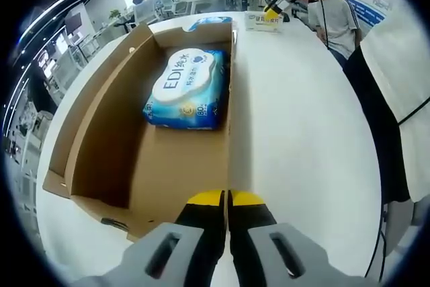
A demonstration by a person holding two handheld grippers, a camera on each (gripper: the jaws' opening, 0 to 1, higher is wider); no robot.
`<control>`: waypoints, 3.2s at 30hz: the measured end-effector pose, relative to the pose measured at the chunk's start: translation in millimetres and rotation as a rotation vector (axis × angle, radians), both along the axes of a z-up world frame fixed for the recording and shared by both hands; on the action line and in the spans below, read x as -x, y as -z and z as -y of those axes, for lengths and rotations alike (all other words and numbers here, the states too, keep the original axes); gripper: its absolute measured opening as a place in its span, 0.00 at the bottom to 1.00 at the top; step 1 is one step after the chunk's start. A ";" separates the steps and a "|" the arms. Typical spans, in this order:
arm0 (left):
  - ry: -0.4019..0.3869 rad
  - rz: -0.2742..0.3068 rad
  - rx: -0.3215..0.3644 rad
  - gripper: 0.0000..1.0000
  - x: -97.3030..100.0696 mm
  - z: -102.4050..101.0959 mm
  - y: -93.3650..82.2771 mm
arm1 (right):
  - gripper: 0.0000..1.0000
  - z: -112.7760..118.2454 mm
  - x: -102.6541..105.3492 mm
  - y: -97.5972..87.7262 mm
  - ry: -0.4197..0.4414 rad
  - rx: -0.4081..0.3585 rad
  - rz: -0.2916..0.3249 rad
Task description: Operate the shoe box by opening the lid, removing the specified soft item, and placing it in the target area until the item is outside and the box remains undamaged.
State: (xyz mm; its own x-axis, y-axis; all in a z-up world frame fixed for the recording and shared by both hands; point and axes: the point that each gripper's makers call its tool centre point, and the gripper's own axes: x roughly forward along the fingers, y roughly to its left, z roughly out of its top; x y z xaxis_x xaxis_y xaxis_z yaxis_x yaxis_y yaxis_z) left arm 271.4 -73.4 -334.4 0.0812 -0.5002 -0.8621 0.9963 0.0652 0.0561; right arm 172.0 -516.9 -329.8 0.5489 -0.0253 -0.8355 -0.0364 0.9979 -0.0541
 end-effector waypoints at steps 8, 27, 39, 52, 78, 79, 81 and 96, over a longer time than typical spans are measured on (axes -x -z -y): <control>0.002 0.001 0.001 0.00 -0.5 -0.2 0.1 | 0.18 0.0 -1.7 0.0 0.012 0.000 0.003; 0.005 -0.002 0.002 0.00 -0.6 -0.2 0.5 | 0.41 0.1 -4.4 -21.5 0.038 0.014 0.095; 0.006 -0.002 0.002 0.00 0.1 0.1 0.5 | 0.42 -3.4 -25.5 -78.9 -0.016 0.085 0.237; 0.002 0.000 0.003 0.00 0.8 0.6 -0.6 | 0.39 -31.0 -51.5 -133.4 -0.153 0.129 0.250; 0.002 -0.004 0.001 0.00 0.2 -0.4 0.2 | 0.61 -97.2 -73.9 -169.6 -0.315 0.063 0.315; 0.002 -0.004 0.001 0.00 0.2 -0.4 0.3 | 0.61 -98.9 -73.9 -169.8 -0.320 0.065 0.312; 0.000 -0.005 0.000 0.00 0.7 -0.2 -0.5 | 0.60 -105.1 -75.0 -168.8 -0.346 0.070 0.291; 0.001 -0.004 0.001 0.00 -0.2 -0.7 0.4 | 0.66 -124.9 -88.2 -174.4 -0.478 0.184 0.316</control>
